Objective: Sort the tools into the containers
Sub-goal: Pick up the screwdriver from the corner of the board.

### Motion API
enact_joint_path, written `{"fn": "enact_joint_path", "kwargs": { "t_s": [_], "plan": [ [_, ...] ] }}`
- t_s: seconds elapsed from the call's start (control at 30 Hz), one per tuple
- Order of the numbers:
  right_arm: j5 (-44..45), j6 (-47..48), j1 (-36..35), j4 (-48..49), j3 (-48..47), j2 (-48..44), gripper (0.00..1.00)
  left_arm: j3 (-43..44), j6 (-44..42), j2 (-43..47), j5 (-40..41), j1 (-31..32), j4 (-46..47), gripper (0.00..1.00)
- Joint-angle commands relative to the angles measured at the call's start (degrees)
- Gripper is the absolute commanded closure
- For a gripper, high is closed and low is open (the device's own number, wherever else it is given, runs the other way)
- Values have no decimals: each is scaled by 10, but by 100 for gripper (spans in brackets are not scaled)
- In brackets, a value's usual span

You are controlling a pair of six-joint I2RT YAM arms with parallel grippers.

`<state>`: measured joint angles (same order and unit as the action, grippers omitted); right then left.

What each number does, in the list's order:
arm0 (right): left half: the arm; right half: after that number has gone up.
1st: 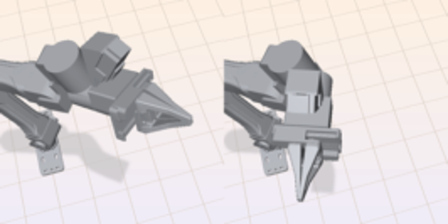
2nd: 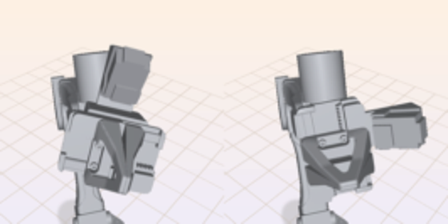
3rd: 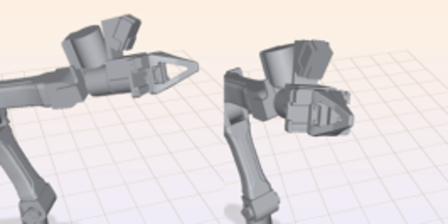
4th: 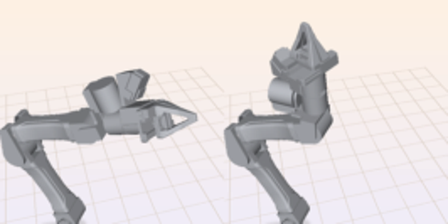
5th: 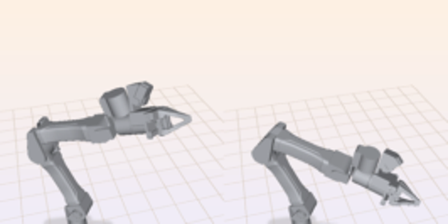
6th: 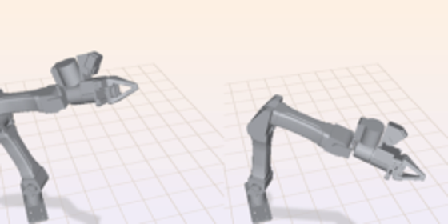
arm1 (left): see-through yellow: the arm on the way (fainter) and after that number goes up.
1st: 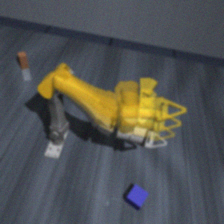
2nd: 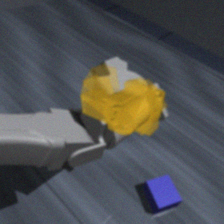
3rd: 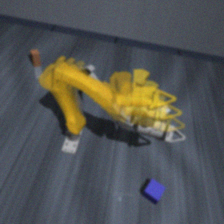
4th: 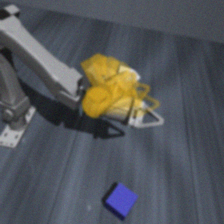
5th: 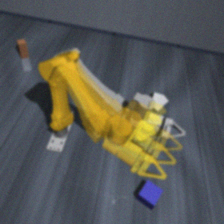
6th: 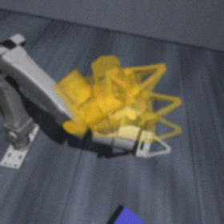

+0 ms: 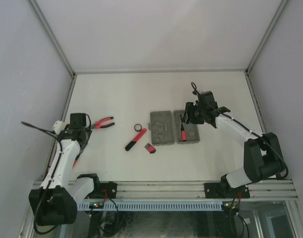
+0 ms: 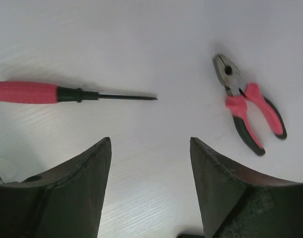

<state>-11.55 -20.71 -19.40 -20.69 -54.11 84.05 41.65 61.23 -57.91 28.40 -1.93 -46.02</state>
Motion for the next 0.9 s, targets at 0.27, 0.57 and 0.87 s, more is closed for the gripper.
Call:
{"fn": "enact_joint_path", "kwargs": {
  "t_s": [0.27, 0.57, 0.87],
  "plan": [
    [-50, -9, 5, 32, -12, 18, 50, -80, 91, 40, -56, -239, -45, 26],
    [-63, -6, 4, 27, -25, 34, 50, -98, 110, 40, -44, -286, -55, 25],
    [-72, -3, 1, 20, -28, 42, 50, -104, 113, 45, -24, -305, -37, 26]
  ]
}}
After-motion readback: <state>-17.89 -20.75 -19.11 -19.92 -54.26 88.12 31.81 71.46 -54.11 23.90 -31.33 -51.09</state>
